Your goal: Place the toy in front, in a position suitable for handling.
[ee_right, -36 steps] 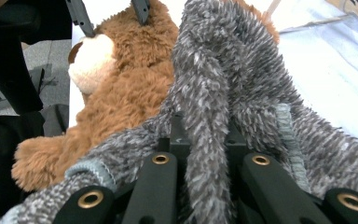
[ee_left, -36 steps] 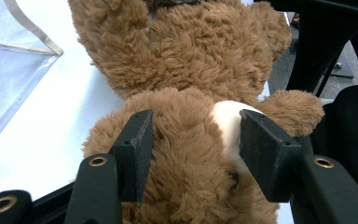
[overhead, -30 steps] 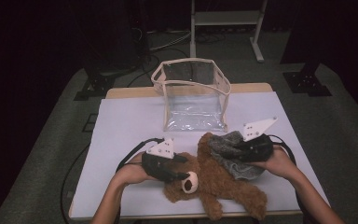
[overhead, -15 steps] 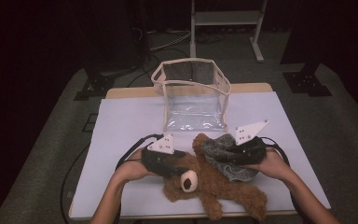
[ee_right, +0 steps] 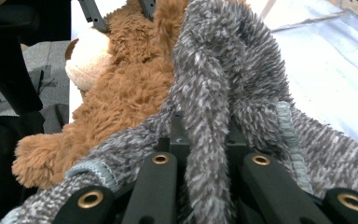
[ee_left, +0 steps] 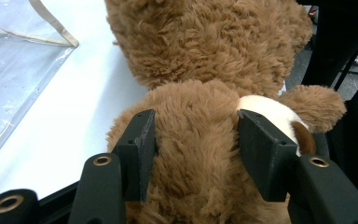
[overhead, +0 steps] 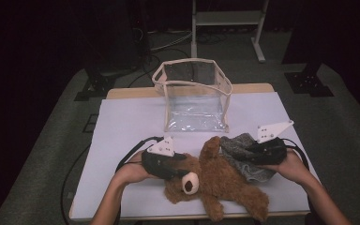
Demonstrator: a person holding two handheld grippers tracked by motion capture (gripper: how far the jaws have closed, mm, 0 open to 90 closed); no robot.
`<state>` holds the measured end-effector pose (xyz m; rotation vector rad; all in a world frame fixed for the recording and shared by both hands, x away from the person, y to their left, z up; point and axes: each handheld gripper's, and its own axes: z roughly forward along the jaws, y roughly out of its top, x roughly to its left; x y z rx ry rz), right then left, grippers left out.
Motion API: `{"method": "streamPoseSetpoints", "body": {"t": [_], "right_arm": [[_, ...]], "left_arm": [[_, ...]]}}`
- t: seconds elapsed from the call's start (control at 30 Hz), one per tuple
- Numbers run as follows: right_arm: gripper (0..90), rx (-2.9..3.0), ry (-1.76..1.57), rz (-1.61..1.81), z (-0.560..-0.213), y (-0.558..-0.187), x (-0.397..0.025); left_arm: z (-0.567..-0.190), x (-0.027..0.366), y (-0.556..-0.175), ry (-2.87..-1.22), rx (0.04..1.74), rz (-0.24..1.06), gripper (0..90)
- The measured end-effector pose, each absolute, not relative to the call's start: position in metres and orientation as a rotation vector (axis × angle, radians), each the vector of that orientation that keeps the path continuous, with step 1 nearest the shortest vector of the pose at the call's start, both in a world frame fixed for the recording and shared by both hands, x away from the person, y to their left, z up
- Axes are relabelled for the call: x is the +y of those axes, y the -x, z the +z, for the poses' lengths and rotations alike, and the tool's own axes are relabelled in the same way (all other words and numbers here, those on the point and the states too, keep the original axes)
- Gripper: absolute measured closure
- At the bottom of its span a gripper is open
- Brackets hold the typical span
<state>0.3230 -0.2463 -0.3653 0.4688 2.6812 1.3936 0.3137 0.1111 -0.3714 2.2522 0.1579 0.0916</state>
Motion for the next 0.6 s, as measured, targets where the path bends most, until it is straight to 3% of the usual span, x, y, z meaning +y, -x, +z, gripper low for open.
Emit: {"method": "streamPoseSetpoints", "body": {"t": [0.43,0.6], "right_arm": [[79.6,2.717,-0.309,1.384,-0.355,-0.325,-0.203],[79.6,2.709,-0.345,1.396,-0.357,-0.325,-0.212]], "left_arm": [[-0.371,0.11,-0.313,-2.26,0.152,0.108,45.7],[-0.37,0.109,-0.312,-2.265,0.153,0.11,45.7]]}}
